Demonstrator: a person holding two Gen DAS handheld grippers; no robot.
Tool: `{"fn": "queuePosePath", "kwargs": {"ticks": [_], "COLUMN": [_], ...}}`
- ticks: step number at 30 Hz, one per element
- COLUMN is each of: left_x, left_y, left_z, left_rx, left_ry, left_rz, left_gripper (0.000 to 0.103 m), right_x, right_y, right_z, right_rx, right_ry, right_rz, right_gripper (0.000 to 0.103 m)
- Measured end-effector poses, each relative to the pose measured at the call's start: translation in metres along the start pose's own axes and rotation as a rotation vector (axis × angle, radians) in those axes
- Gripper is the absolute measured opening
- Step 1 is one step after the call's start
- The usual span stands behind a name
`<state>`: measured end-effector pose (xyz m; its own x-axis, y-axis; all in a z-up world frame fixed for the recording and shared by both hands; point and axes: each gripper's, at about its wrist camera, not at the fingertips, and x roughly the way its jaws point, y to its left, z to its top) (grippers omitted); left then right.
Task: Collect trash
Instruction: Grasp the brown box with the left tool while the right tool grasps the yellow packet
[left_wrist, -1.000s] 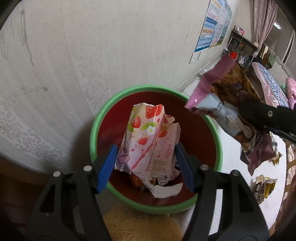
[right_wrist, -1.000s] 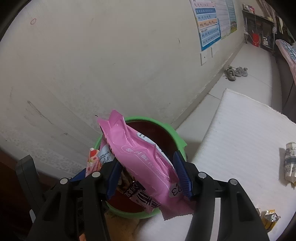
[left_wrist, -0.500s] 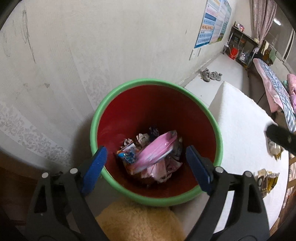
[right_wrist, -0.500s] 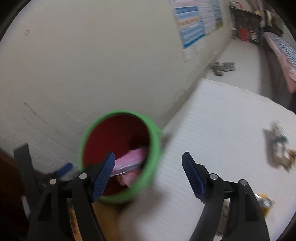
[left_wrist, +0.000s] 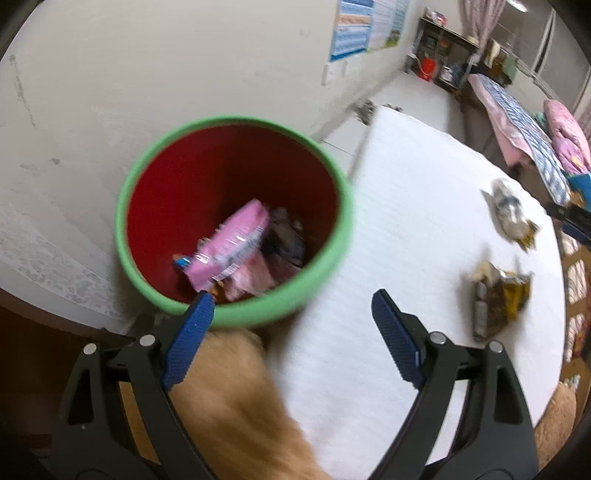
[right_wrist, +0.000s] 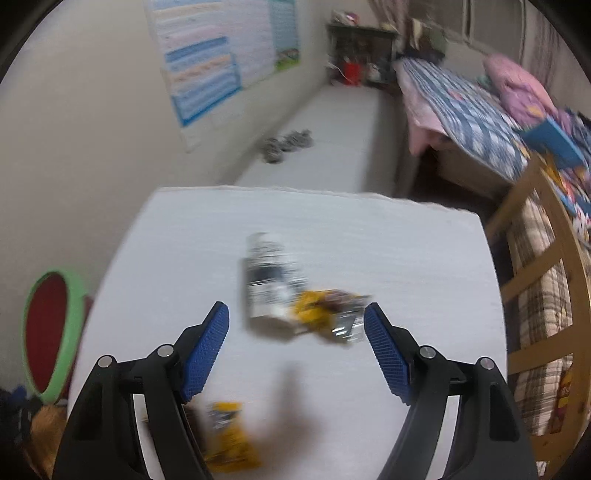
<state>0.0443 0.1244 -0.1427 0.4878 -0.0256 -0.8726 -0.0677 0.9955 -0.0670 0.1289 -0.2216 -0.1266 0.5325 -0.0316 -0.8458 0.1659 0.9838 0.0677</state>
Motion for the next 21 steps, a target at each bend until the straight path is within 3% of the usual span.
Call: {"fn": "queuePosePath", "kwargs": {"ticks": [3, 7, 12, 18, 21], "left_x": [-0.002, -0.005, -0.016, -0.021, -0.02], "left_y": [-0.023, -0.052, -0.09, -0.127, -0.141], "left_z": [-0.005, -0.008, -0.016, -0.018, -0.022], "left_rx": [0.034, 0.028, 0.112, 0.208, 0.235], "left_ry": [0.013, 0.042, 0.037, 0.026, 0.036], "left_rz": [-0.026, -0.107, -0.133, -0.183, -0.197], "left_gripper": [0.085, 0.085, 0.085, 0.085, 0.085], "right_x": [0.012, 0.03, 0.065, 0.041, 0.037], "right_y": [-0.007, 0.015, 0.034, 0.017, -0.008], "right_z": [0.005, 0.014, 0.012, 0.014, 0.016], "right_rx": [-0.018, -0.107, -0.182, -0.222, -0.197], "right_ry": [0.035, 0.063, 0.145, 0.058, 0.051], "right_rz": [0.014, 0.036, 0.021, 0.076, 0.05], "right_gripper": [0.073, 0.073, 0.068, 0.076, 0.077]}}
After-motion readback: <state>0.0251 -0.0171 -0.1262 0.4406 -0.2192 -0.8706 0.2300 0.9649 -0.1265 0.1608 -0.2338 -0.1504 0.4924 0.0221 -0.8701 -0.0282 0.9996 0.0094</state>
